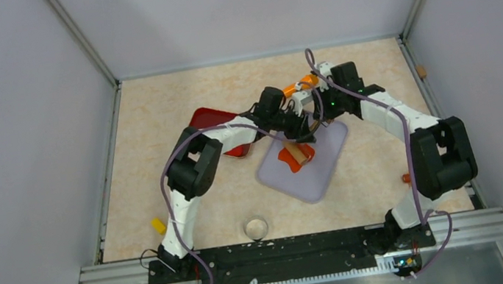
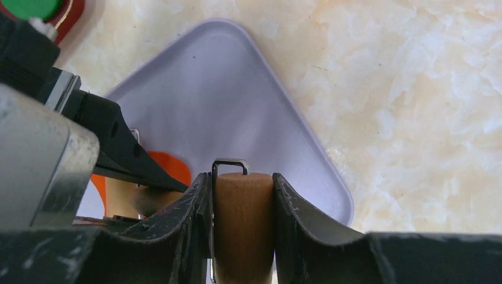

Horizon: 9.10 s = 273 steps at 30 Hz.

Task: Roll out the dumpling wrappers from the dough

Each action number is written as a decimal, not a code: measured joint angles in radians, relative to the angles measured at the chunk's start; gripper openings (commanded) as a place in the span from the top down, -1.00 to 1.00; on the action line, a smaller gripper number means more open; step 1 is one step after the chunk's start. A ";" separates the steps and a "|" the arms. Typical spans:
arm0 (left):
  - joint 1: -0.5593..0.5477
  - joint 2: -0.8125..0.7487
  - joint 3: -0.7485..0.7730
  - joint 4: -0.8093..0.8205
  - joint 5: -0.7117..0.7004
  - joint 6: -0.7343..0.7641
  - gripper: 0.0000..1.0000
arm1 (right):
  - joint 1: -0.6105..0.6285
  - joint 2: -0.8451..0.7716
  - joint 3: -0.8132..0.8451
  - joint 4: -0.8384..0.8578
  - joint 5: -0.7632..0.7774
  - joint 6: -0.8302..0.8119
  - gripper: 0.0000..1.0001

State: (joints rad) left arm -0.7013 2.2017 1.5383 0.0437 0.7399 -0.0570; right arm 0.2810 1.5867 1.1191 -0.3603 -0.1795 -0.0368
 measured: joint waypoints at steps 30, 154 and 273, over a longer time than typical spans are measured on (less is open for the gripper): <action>0.036 -0.173 -0.164 -0.023 0.023 -0.040 1.00 | 0.099 -0.017 0.062 -0.048 -0.026 0.027 1.00; 0.014 -0.213 -0.240 0.040 -0.026 0.092 1.00 | 0.129 -0.076 0.042 -0.090 0.024 -0.022 1.00; 0.224 -0.631 -0.401 -1.052 -0.445 0.806 -0.98 | -0.323 -0.488 0.022 -0.504 -0.340 0.018 -0.81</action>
State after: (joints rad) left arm -0.4774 1.5707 1.1378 -1.0080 0.2947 0.7490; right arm -0.0425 1.0985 1.1408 -0.8639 -0.5190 -0.0189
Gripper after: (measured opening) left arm 0.987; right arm 0.822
